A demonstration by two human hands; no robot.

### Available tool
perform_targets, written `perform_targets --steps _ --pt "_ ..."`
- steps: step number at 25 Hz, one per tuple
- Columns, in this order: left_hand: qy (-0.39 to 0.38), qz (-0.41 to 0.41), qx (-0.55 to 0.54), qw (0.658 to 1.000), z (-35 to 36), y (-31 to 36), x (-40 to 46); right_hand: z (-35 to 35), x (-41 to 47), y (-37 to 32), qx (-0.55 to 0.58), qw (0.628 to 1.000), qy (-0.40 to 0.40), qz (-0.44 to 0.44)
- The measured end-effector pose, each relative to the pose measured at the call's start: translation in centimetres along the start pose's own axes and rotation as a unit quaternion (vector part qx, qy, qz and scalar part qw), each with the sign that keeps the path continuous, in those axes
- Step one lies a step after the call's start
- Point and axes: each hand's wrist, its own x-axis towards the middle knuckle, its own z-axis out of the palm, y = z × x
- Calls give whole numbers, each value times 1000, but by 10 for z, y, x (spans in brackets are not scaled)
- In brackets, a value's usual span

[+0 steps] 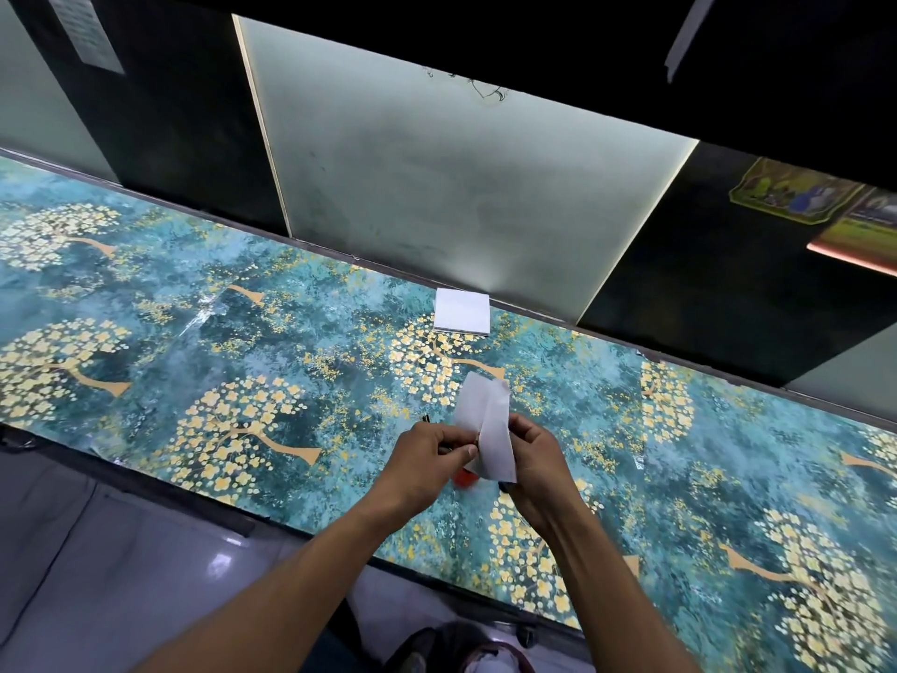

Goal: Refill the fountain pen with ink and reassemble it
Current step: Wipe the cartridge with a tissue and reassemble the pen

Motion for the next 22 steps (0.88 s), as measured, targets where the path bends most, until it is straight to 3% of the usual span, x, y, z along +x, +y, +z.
perform_targets --steps 7,17,22 --pt "7 32 36 999 3 4 -9 -5 -8 -1 82 994 -40 52" --pt "54 61 105 991 11 3 -19 -15 -10 -2 15 997 -33 68" --pt "40 47 73 995 12 8 -22 -17 -15 -2 -15 999 -33 13"
